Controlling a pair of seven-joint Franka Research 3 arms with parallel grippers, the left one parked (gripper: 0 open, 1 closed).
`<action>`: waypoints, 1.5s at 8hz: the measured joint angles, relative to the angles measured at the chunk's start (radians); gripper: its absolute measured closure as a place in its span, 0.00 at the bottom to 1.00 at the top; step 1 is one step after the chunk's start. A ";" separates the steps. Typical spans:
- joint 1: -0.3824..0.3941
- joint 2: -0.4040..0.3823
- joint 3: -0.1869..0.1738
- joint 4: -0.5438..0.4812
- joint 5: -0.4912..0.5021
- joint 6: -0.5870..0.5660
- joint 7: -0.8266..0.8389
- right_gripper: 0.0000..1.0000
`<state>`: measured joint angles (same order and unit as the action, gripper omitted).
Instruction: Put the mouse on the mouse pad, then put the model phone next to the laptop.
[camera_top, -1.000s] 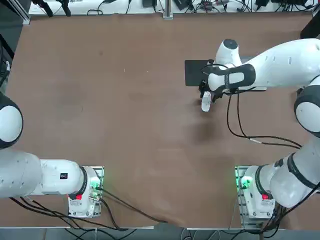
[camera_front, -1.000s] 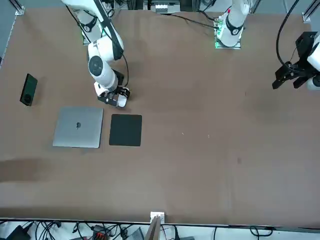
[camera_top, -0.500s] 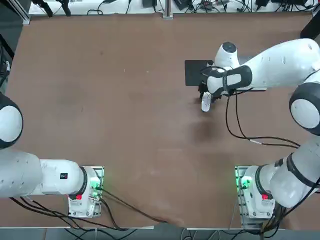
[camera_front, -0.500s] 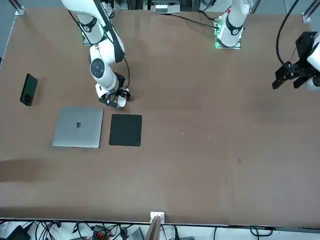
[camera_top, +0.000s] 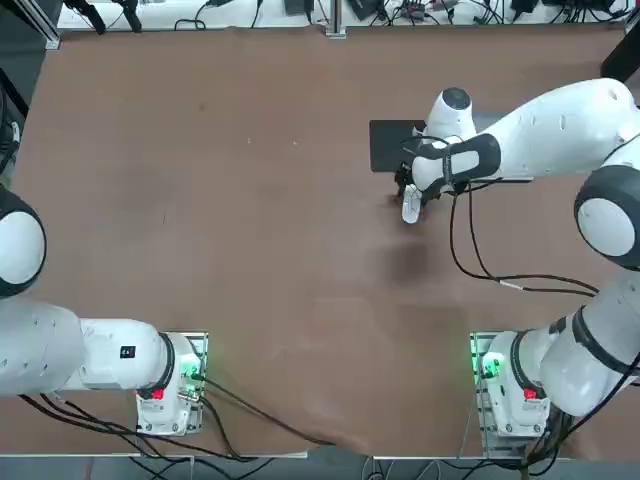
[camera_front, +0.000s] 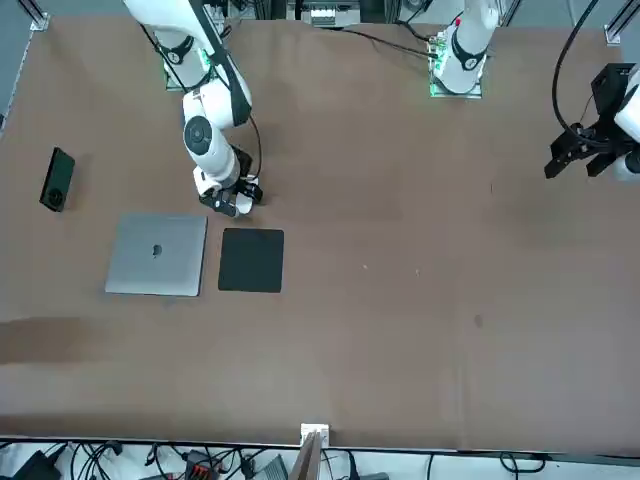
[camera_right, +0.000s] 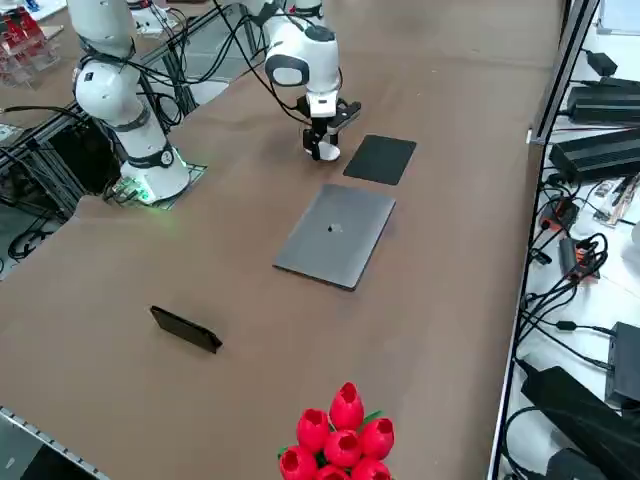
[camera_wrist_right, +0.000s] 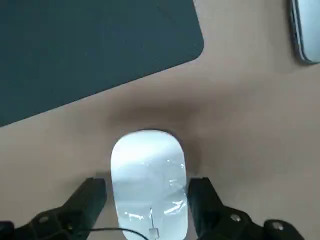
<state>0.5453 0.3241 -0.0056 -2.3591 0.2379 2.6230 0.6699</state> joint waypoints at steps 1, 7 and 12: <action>0.000 0.006 0.000 0.000 0.000 0.000 0.000 0.05; 0.002 0.004 -0.002 0.027 -0.002 -0.022 -0.013 0.20; -0.074 0.067 -0.032 0.391 -0.057 -0.377 -0.325 0.20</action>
<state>0.4710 0.3910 -0.0373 -1.9681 0.1808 2.2465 0.3449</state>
